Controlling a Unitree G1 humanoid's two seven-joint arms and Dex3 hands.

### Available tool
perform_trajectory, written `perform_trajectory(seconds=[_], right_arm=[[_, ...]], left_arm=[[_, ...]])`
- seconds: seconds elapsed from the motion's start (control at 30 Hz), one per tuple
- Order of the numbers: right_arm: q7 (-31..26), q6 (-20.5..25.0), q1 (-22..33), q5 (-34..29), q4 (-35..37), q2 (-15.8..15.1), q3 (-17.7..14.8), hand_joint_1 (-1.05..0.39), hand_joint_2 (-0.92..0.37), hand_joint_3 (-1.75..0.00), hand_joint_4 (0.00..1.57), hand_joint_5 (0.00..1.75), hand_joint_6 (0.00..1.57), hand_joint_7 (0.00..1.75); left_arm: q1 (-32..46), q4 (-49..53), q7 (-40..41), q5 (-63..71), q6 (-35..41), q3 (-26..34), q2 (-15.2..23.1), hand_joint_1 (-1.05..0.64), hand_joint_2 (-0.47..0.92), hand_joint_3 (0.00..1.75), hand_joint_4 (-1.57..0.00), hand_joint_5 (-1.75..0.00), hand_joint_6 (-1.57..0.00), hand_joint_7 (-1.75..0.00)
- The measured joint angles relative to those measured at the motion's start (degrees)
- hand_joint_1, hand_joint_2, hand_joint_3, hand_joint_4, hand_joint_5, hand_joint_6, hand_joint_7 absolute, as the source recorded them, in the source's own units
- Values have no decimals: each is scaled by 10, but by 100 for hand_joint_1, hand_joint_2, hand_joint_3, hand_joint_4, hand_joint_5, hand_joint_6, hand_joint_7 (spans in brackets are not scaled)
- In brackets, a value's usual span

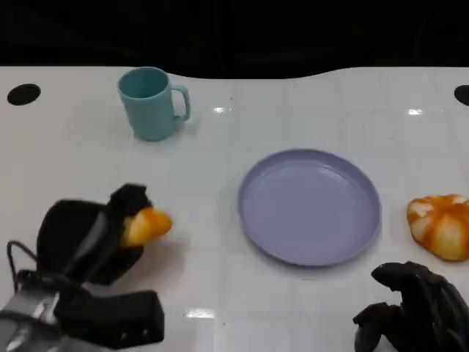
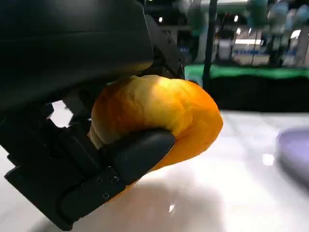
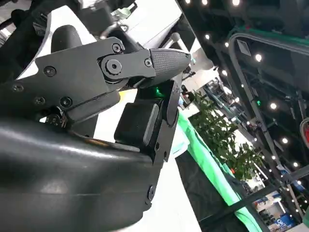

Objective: Grasp the bread from the table and place it into the plate.

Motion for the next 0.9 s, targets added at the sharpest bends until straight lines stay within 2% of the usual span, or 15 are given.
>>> perform_trajectory(seconds=[0.13, 0.43, 0.67, 0.9], right_arm=[[1, -2, -3, 0, 4, 0, -3, -57, -92, -33, 157, 59, 157, 23], [8, -2, -7, 1, 10, -2, -5, -57, -92, -31, 157, 58, 157, 23], [8, -2, -8, 0, 10, -2, -6, -58, -92, -32, 157, 60, 157, 24], [8, -2, -8, 0, 10, -3, -8, -57, -92, -33, 157, 59, 157, 23]], left_arm=[[-12, -34, -16, -17, 2, 4, -7, -53, 53, 175, -148, -175, -114, -175], [-72, -42, -47, -44, -6, 8, -59, -60, 53, 169, -137, -175, -104, -175], [-123, 29, -49, -48, -34, -11, -119, -60, 49, 164, -130, -175, -99, -175], [-182, 109, -49, -47, -43, -36, -172, -61, 56, 155, -124, -175, -95, -175]])
